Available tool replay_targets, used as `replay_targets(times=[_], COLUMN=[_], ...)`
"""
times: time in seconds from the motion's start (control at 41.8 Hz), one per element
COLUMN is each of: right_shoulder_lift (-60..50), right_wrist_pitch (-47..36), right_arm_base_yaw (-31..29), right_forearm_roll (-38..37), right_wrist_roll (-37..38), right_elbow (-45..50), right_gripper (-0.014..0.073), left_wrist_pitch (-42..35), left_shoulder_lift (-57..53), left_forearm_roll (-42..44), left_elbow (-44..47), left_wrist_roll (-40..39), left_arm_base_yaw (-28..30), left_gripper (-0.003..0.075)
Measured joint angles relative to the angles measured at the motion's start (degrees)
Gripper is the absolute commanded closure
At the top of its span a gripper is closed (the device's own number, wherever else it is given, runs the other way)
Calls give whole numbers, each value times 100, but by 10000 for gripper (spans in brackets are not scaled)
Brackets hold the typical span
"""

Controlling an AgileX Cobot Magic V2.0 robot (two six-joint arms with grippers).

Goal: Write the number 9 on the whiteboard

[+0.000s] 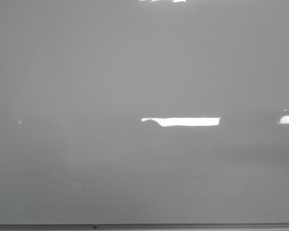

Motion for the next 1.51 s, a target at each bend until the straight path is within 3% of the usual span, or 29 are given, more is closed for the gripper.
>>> replay_targets(times=[0.789,1.004,1.195,1.506], right_shoulder_lift=[0,0,0,242], right_wrist_pitch=[0,0,454,1797], right_arm_base_yaw=[0,12,12,12], right_forearm_roll=[0,0,0,-15], right_wrist_roll=[0,0,0,-675], right_elbow=[0,0,-447,-1865], right_gripper=[661,661,661,661], left_wrist_pitch=[0,-347,-831,-450], left_shoulder_lift=[0,0,0,105], left_forearm_roll=[0,0,-135,-239], left_elbow=[0,0,-35,-988], left_wrist_roll=[0,0,0,0], left_arm_base_yaw=[0,0,0,0], left_gripper=[739,739,739,739])
